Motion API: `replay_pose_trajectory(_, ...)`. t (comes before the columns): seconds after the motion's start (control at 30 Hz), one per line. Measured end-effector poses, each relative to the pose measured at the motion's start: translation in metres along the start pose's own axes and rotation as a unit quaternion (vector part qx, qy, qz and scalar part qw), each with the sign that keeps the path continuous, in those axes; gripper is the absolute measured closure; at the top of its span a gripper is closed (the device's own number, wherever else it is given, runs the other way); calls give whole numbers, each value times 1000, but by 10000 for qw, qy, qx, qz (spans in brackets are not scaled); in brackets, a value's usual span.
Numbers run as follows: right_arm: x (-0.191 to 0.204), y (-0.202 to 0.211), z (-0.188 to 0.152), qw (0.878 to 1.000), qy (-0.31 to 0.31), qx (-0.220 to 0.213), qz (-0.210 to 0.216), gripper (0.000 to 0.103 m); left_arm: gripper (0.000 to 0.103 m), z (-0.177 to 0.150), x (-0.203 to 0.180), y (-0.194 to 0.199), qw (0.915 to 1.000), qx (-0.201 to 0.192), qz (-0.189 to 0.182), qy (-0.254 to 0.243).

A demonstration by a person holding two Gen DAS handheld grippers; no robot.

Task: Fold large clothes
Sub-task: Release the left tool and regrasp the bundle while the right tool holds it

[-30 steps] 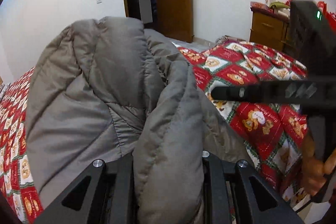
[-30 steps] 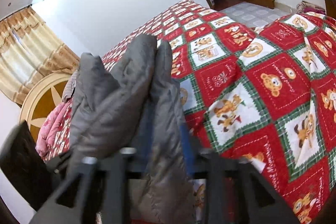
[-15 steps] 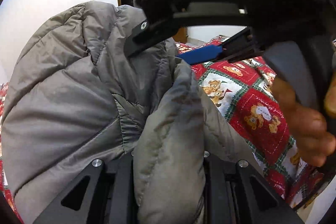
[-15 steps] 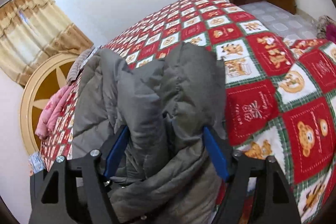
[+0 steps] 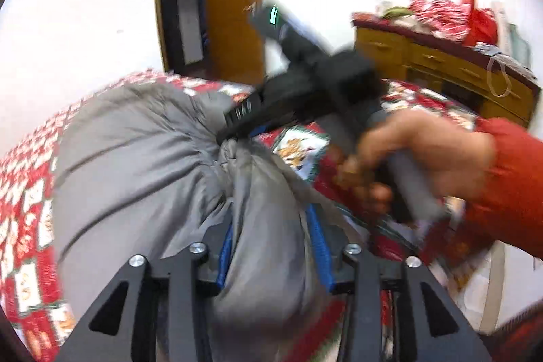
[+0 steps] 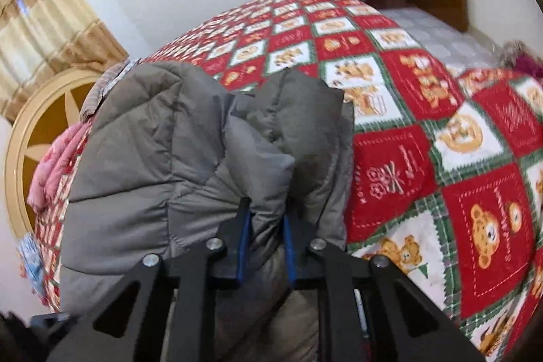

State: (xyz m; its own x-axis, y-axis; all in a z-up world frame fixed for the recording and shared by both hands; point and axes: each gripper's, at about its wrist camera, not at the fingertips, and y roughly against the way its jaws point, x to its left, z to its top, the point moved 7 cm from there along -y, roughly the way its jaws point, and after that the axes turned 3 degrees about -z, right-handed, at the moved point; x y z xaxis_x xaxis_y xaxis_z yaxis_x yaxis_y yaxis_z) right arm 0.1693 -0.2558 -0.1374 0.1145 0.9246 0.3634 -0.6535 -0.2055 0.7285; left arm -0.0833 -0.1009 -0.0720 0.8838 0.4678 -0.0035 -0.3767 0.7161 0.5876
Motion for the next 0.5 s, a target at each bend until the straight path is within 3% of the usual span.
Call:
replay_pose_trajectory(0.1,-7,-3,-5,10000,-52,24,-72,85,51,9,17,34,9982,-131,-256,533)
replay_pose_trajectory(0.2,-10,-3,-11,9999,-104,21,-71,84,51,29,58,50,9916,-277,-210,1244)
replay_pose_trajectory(0.3,-9,-4,-18,9999,-47,-2,-156,84,48,51,108,50,9811,-483,315,1848)
replay_pose_trajectory(0.4,-7,-4,-21,9997,-14,-17,-245,83,47,59,149,25,9704,-190,983,2196)
replay_pose_trajectory(0.5,-5,-5,-23,9995,9,-43,-320,83,47,49,161,-15,9633,286,1351,2303)
